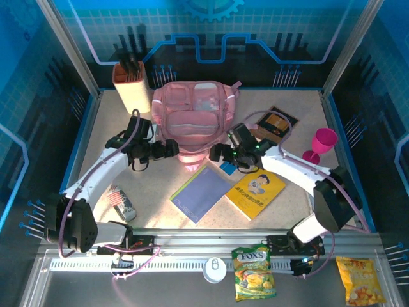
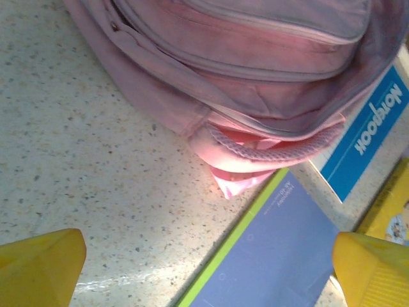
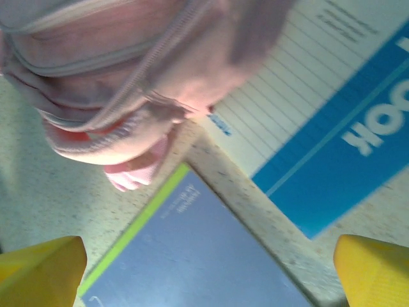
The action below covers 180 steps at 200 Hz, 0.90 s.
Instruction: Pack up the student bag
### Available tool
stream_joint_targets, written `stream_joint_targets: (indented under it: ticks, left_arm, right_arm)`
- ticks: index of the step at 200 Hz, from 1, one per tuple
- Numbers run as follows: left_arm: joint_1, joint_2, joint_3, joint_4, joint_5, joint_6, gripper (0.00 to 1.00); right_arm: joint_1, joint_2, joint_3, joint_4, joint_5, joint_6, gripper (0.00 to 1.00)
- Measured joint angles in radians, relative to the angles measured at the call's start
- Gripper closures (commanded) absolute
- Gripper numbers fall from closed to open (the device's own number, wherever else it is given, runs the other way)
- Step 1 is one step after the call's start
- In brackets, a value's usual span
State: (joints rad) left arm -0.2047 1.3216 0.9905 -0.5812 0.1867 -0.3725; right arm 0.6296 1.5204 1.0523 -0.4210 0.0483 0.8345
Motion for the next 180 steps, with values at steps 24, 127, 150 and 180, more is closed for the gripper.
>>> stream_joint_targets:
  ticks: [24,127,150,180]
  left_arm:
    - [0.000,-0.008,-0.014,0.023,0.049,-0.023,0.01]
    - [-0.004,-0.006,-0.058,0.057,0.143,-0.100,0.01]
    - [-0.009,0.006,-0.059,0.057,0.145,-0.100,0.01]
    - [-0.026,0.025,-0.064,0.056,0.144,-0.100,0.01]
  right_arm:
    - [0.000,-0.007,-0.038,-0.009,0.027,0.019,0.04]
    - [-0.003,0.270,0.058,0.187,-0.023,0.129,0.10]
    - [-0.010,0.307,0.056,0.226,-0.034,0.134,0.10]
    - [-0.031,0.301,-0.010,0.299,-0.048,0.135,0.09]
